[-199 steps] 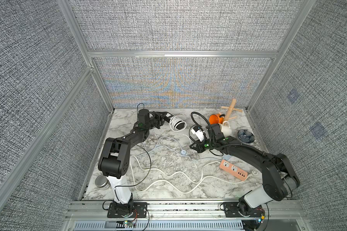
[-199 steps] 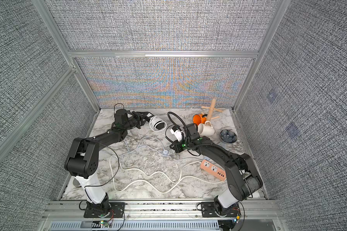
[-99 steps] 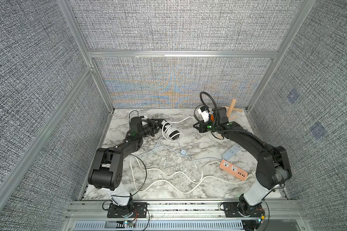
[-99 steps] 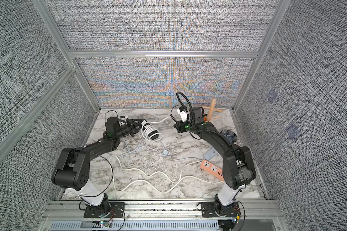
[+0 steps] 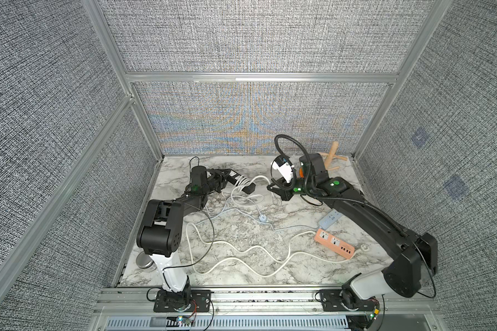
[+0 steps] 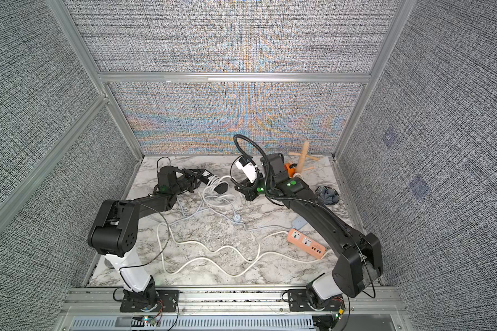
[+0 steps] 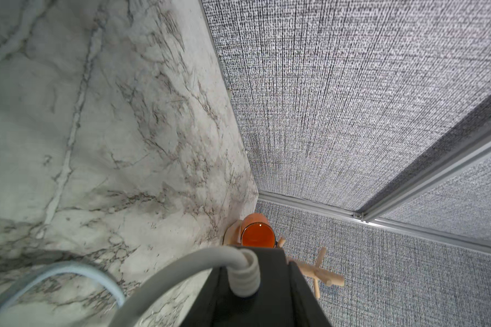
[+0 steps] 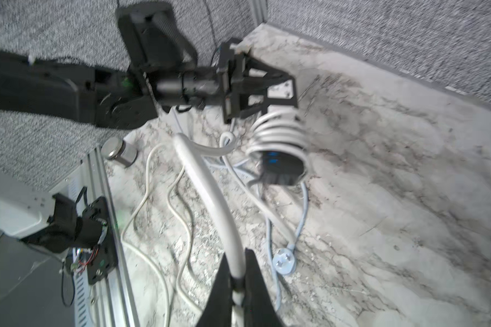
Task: Unwrap the cord wrapped around the power strip
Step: Unwrap the power cord from the power strip.
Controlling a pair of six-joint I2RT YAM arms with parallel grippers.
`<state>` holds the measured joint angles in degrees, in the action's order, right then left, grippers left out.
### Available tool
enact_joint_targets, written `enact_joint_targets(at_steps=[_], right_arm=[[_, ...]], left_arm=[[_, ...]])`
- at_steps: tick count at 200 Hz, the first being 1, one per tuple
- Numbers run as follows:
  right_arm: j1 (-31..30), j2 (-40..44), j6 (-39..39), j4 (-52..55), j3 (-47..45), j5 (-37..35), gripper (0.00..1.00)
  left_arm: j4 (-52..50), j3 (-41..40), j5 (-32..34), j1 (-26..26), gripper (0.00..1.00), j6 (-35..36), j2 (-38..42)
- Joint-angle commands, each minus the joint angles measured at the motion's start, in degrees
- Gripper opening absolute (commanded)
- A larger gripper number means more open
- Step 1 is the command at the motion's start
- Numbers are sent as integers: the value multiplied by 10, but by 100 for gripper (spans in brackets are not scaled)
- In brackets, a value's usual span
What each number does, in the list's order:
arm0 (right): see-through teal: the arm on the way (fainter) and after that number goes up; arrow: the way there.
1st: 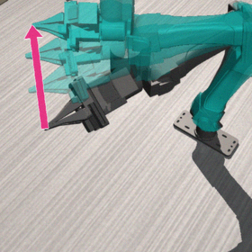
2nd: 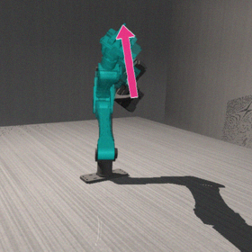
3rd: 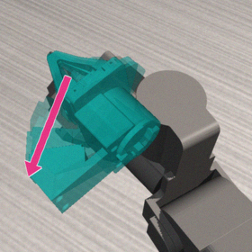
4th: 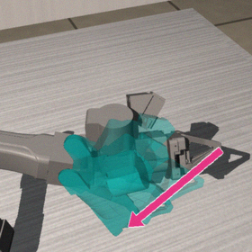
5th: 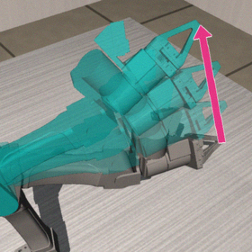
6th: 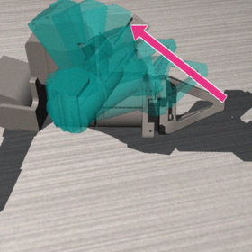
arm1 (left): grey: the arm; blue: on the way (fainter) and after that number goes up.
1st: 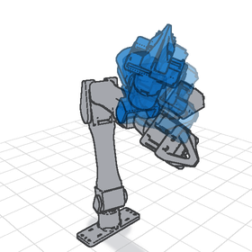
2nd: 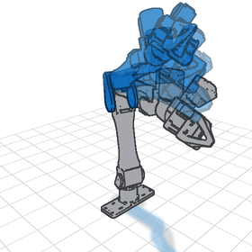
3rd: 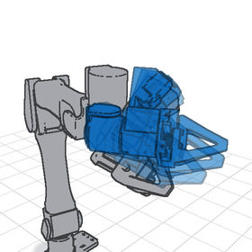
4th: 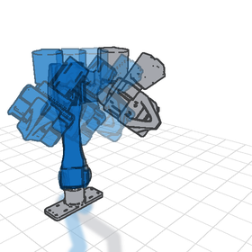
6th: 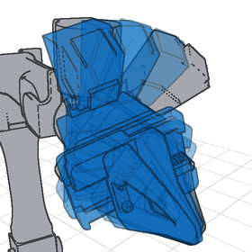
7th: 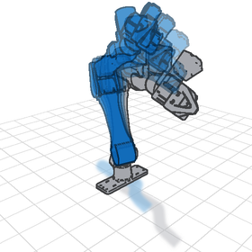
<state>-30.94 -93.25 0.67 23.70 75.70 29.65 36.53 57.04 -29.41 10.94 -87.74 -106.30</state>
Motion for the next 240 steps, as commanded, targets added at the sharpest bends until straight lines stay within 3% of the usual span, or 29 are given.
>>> enact_joint_targets(at_steps=[1, 39, 85, 123, 171, 183, 203, 240], right_arm=[[-2, 10, 33, 7, -38, -4, 0], [34, 22, 4, -8, -90, -59, 0], [108, 33, -80, -15, -108, -160, 0], [118, -14, -66, 3, -120, -315, 0], [127, -78, -62, 13, -119, -423, 0], [127, -87, -60, 11, -120, -419, 0], [127, -89, -52, -5, -124, -347, 0], [128, -76, -30, -20, -122, -246, 47]], left_arm=[[81, 17, 20, -3, 0, -63, -16], [107, 45, 11, -23, 0, -104, -29], [71, 52, -19, -99, 0, -109, 18], [78, 19, -44, -175, 0, -122, 50], [94, -25, -60, -224, 0, -128, 71], [88, -31, -63, -229, 0, -121, 78], [49, -28, -73, -225, 0, -86, 92], [37, -46, -82, -222, 0, -72, 109]])
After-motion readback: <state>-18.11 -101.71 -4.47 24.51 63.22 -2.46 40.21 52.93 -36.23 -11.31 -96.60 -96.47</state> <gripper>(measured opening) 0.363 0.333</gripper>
